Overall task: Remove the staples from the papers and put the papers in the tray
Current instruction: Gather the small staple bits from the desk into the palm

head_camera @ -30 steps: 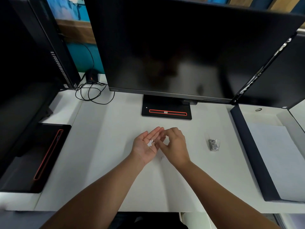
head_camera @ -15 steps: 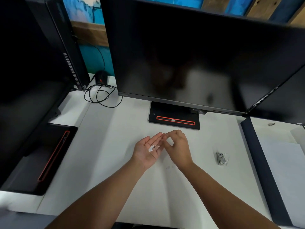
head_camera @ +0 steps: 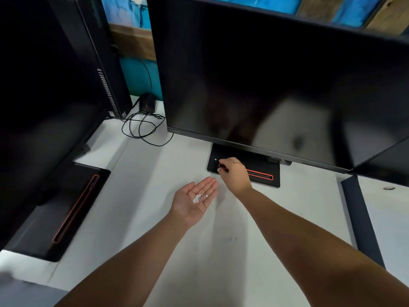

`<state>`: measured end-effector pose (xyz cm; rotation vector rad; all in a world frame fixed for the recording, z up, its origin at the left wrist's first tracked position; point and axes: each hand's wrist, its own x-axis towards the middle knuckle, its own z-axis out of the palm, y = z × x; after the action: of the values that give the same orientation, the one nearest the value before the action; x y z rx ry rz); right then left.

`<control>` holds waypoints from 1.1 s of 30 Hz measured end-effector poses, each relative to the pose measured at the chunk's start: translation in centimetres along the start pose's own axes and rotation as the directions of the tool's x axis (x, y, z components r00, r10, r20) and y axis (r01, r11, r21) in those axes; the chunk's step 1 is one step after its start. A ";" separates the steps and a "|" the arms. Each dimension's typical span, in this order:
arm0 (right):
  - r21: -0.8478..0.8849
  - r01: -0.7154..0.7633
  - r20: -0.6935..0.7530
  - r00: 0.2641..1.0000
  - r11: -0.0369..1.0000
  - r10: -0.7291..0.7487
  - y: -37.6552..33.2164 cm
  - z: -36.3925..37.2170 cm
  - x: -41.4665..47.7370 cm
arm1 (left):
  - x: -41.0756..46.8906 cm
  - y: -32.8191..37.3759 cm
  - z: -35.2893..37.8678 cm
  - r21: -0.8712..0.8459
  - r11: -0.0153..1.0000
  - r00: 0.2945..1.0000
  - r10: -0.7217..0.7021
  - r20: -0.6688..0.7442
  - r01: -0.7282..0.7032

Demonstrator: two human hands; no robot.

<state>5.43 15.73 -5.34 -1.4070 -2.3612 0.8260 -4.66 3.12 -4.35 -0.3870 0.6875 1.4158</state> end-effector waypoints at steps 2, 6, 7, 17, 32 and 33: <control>-0.047 -0.009 0.068 0.998 0.999 0.013 0.3 0.4 1.0 | 0.2 0.3 -0.1 -0.008 1.000 1.000 0.012 -0.006 -0.012; -0.170 0.006 0.144 0.989 0.986 0.018 0.7 0.7 2.0 | 0.5 0.7 -0.6 -0.018 0.999 1.000 0.030 -0.007 -0.030; -0.183 0.011 0.152 0.988 0.983 0.017 0.7 0.7 2.1 | 0.6 0.7 -0.7 -0.017 0.999 0.999 0.032 -0.007 -0.032; -0.179 0.167 0.018 0.986 0.970 -0.167 1.5 1.7 1.0 | 1.1 0.8 -1.1 -0.012 0.999 0.999 0.031 0.010 -0.031; 0.158 -0.048 -0.094 0.994 0.986 0.063 1.6 1.8 0.1 | 0.5 0.9 -1.7 -0.006 0.999 0.999 0.036 -0.008 -0.036; 0.217 -0.086 -0.087 0.990 0.972 0.107 1.6 1.5 0.0 | 0.5 0.9 -1.7 -0.005 0.999 0.999 0.033 -0.009 -0.033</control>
<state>5.84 15.79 -7.52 -1.4466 -2.0759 0.9799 -5.89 2.53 -5.84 -0.3870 0.7004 1.4481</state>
